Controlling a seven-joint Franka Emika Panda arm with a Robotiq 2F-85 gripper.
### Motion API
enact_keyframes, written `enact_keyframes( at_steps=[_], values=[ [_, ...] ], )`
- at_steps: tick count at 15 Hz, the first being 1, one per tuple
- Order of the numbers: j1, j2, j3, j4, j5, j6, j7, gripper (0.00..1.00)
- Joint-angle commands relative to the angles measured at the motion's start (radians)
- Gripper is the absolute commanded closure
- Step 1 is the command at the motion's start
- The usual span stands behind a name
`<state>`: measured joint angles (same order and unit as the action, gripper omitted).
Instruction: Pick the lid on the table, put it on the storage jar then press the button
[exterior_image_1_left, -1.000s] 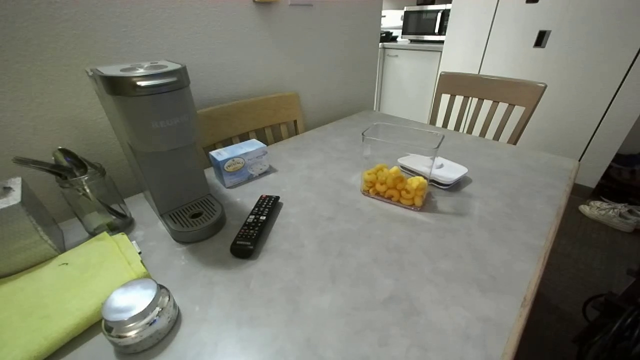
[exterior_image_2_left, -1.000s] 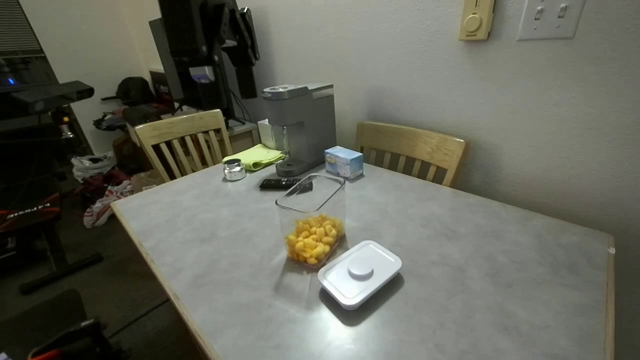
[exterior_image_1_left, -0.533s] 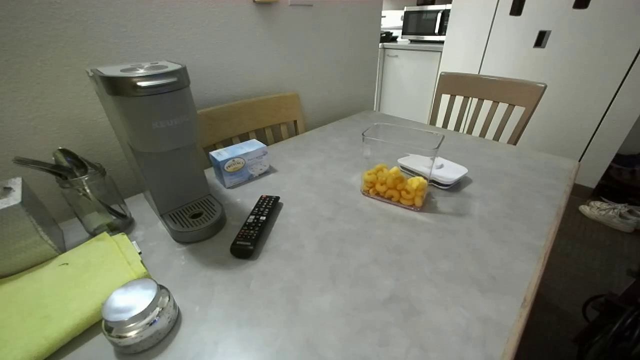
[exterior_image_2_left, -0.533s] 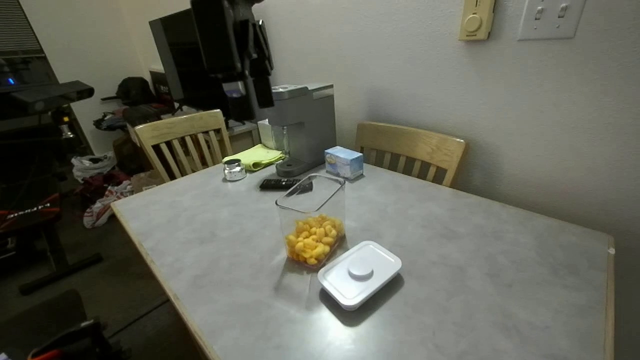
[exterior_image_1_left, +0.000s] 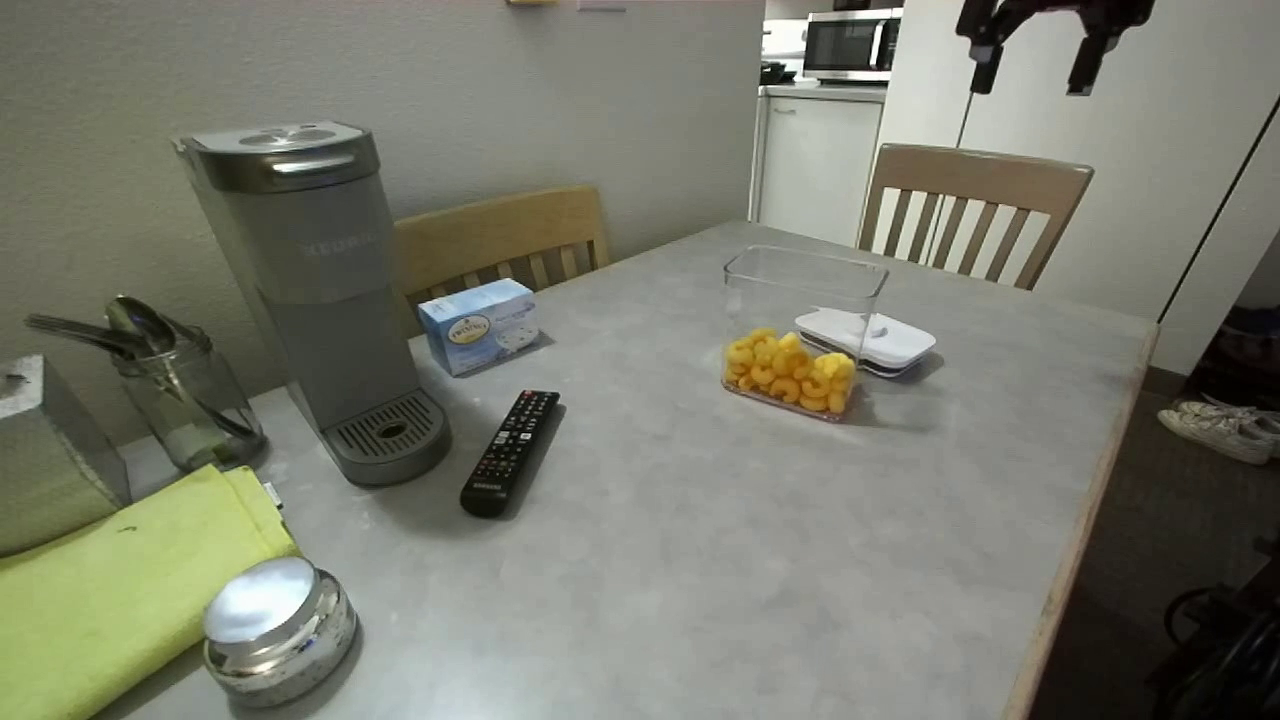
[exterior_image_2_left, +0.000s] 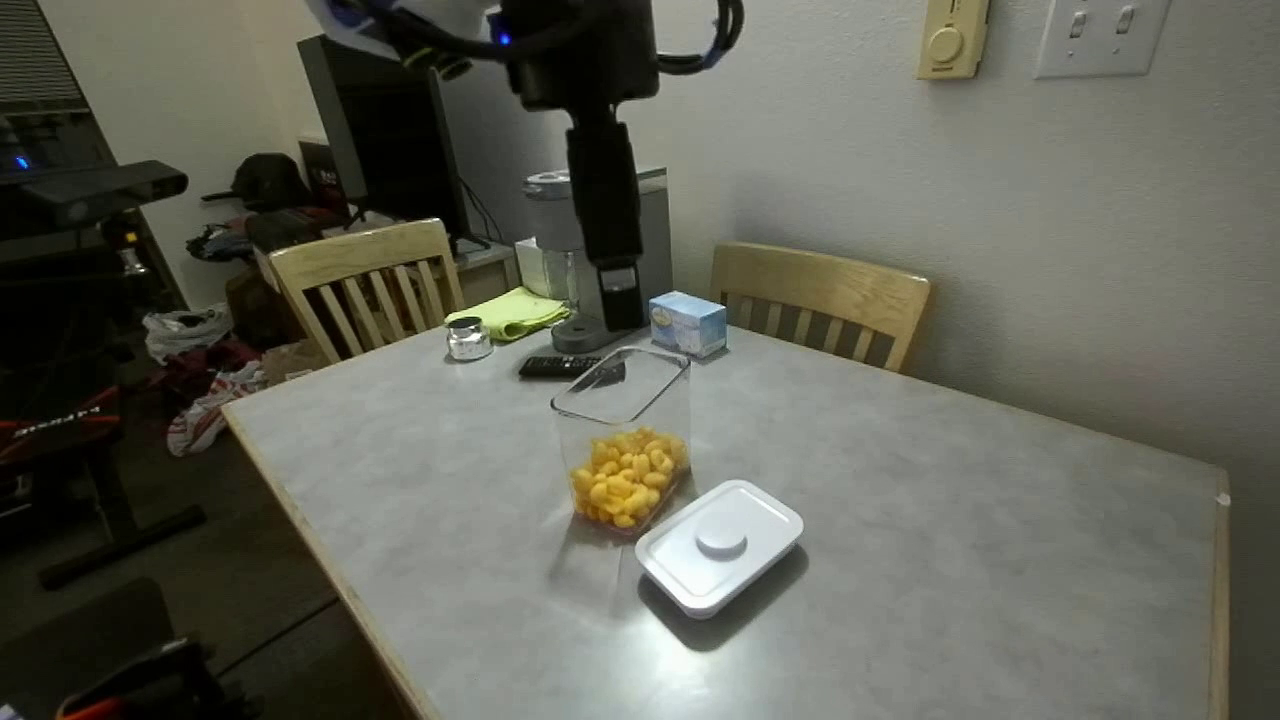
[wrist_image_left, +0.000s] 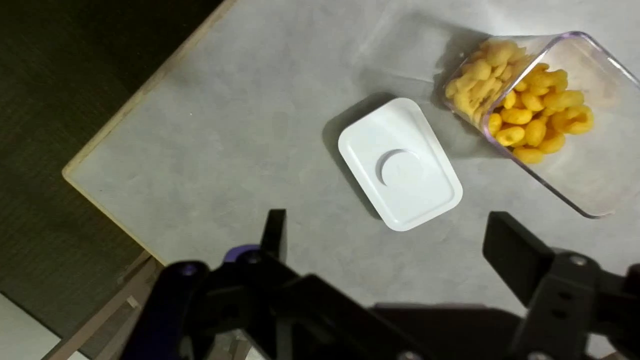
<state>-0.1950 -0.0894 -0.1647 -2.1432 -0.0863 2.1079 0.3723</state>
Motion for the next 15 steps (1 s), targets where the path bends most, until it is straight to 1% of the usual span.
enact_keyframes(
  at_steps=[1,6,7,8,9,13,15],
  values=[
    [-0.007,0.112,-0.028,0.076,0.058,0.004,-0.146,0.00],
    [-0.017,0.211,-0.047,0.144,0.083,-0.046,-0.309,0.00],
    [-0.016,0.210,-0.048,0.148,0.076,-0.047,-0.304,0.00],
    [-0.013,0.203,-0.048,0.154,0.069,-0.052,-0.271,0.00],
    [-0.008,0.195,-0.047,0.118,0.062,-0.011,-0.264,0.00],
    [-0.008,0.199,-0.047,0.141,0.062,-0.028,-0.263,0.00],
    [-0.005,0.206,-0.043,0.126,0.054,0.004,-0.288,0.00]
  ],
)
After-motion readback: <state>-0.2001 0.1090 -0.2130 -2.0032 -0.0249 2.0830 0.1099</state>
